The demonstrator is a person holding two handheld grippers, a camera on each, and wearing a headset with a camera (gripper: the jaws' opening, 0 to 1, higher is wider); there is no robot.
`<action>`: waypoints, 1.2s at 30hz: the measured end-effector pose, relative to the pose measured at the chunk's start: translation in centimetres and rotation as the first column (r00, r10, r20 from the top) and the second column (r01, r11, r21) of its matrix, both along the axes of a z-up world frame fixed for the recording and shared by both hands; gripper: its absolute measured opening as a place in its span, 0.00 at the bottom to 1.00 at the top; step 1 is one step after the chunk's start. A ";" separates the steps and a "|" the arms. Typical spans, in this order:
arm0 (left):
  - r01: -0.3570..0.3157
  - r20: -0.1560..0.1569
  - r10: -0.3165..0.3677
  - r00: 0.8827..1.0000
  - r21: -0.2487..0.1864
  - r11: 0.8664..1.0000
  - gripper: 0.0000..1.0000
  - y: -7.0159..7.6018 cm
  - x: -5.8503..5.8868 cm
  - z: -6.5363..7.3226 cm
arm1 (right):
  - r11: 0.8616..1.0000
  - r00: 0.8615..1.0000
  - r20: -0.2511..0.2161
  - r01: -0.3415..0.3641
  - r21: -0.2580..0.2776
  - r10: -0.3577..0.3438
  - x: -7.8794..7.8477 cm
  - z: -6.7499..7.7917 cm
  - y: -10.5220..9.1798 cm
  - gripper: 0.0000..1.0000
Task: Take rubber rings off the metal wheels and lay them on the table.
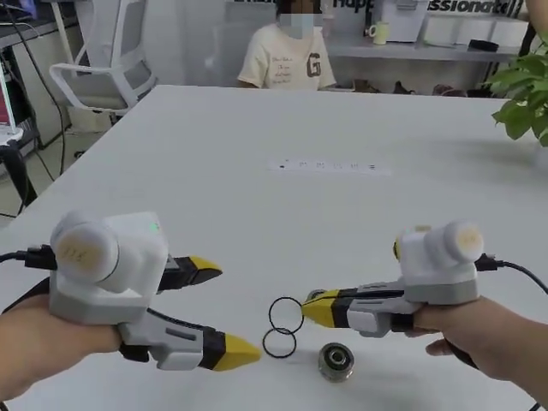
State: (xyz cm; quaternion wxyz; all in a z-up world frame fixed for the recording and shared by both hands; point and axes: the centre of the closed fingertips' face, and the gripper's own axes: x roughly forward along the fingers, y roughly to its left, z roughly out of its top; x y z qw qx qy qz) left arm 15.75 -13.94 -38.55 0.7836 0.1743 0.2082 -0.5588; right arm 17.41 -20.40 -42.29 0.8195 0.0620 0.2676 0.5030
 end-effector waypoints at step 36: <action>-0.025 -0.027 0.025 0.999 0.002 1.000 0.69 1.1 -0.4 -0.5 | 0.989 0.997 -0.071 0.001 -0.150 -0.012 0.3 -4.8 0.3 0.00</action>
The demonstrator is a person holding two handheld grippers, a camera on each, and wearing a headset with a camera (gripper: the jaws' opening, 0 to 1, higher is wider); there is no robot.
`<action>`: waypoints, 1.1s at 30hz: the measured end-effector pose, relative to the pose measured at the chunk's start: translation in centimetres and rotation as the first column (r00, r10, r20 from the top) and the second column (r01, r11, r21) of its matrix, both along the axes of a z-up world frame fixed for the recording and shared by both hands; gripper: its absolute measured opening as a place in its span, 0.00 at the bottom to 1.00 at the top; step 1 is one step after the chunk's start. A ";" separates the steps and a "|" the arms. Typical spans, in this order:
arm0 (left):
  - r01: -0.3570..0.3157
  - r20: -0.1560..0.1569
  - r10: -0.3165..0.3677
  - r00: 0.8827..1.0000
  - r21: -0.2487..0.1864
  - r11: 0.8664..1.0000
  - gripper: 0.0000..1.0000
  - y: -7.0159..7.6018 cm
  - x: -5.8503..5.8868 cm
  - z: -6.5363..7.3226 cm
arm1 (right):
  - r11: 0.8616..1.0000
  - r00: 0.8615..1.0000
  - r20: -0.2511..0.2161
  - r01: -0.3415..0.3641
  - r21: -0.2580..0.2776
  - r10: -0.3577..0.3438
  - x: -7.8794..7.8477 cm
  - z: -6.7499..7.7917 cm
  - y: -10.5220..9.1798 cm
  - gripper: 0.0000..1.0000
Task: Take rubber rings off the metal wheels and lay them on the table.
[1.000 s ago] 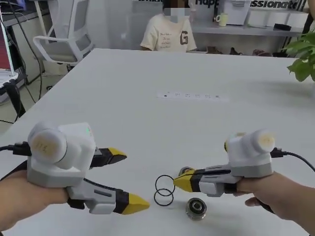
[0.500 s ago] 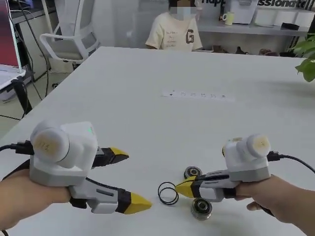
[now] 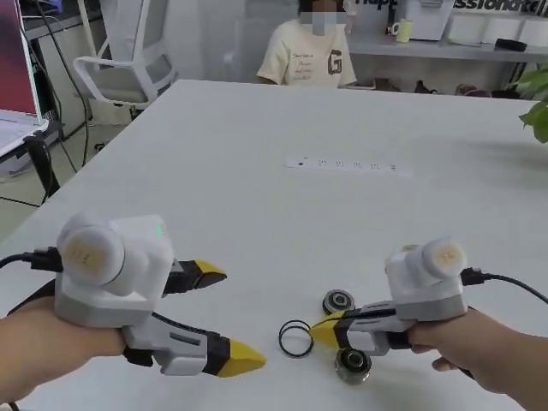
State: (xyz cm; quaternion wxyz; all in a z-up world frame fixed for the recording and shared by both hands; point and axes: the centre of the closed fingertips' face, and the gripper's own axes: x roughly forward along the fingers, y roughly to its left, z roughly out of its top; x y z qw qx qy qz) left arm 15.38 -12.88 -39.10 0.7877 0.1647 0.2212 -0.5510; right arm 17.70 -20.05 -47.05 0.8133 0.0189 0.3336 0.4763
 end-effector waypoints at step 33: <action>0.067 -0.005 -0.067 0.998 0.011 0.998 0.66 -3.5 1.3 0.3 | 0.981 0.971 0.157 0.167 0.095 -0.181 1.9 5.4 -5.6 0.18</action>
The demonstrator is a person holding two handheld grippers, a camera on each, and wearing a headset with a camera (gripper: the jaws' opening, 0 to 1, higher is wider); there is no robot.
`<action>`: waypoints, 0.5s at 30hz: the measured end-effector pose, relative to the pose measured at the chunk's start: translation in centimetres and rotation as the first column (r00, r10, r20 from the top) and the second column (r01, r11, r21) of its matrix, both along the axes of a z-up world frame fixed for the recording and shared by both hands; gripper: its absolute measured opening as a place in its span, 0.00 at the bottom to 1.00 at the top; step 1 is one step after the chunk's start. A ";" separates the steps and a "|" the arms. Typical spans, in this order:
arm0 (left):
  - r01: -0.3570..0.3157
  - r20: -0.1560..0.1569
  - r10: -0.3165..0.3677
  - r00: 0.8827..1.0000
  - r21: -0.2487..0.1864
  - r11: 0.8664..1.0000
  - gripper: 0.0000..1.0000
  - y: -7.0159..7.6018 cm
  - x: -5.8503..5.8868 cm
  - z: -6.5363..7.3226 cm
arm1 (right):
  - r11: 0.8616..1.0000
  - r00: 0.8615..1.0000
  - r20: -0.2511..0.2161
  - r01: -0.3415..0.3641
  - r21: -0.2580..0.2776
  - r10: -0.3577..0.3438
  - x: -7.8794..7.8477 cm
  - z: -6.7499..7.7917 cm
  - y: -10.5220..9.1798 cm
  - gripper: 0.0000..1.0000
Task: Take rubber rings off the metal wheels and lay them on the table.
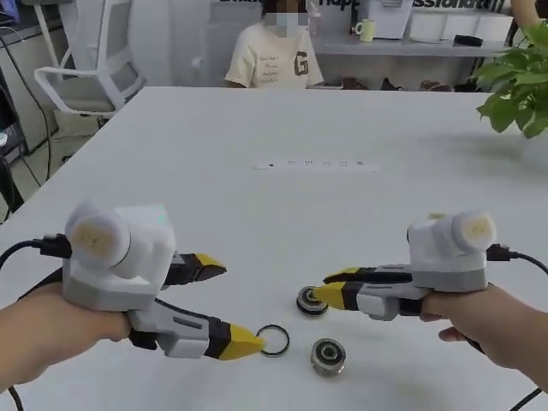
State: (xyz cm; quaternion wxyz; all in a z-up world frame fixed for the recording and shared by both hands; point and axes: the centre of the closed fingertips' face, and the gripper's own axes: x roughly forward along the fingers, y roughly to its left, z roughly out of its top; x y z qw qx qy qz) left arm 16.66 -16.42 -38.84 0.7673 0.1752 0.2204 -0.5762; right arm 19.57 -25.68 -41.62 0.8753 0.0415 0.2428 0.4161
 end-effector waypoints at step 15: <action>-0.001 -0.024 0.000 1.000 -0.008 1.000 0.62 -2.5 1.6 -0.6 | 0.999 0.998 0.022 0.053 -0.009 -0.052 -0.2 -0.1 -2.1 0.23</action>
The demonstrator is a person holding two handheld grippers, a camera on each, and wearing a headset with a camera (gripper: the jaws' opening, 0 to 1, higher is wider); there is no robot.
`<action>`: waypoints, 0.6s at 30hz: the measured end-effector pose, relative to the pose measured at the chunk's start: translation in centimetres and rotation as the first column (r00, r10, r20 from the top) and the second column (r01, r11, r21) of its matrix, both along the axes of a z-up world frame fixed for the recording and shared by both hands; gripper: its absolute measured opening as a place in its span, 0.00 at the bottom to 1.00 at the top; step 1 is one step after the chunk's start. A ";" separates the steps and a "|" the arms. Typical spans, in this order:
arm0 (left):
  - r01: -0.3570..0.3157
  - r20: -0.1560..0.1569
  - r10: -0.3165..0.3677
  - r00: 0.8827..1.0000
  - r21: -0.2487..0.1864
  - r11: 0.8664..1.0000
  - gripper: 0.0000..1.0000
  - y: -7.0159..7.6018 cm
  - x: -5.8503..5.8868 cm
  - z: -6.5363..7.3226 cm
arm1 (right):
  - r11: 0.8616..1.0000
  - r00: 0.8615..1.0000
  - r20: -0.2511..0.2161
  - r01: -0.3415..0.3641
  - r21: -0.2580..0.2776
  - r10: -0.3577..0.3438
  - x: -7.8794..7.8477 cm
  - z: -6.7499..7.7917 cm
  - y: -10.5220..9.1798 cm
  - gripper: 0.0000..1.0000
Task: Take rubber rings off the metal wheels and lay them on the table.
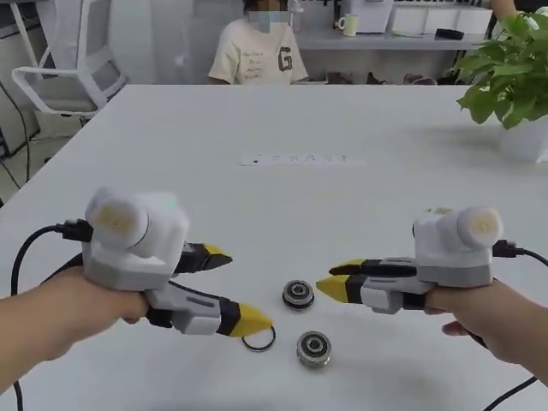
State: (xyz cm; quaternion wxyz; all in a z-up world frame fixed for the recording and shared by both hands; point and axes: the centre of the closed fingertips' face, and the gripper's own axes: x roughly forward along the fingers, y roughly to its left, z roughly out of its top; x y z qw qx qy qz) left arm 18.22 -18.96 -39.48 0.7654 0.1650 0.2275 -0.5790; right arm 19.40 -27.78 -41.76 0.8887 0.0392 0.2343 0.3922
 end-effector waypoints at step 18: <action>-0.002 -0.040 0.003 0.999 0.014 1.000 0.51 -1.9 1.4 -2.2 | 0.999 1.000 -0.020 0.000 -0.051 -0.001 -0.1 -2.2 -0.5 0.25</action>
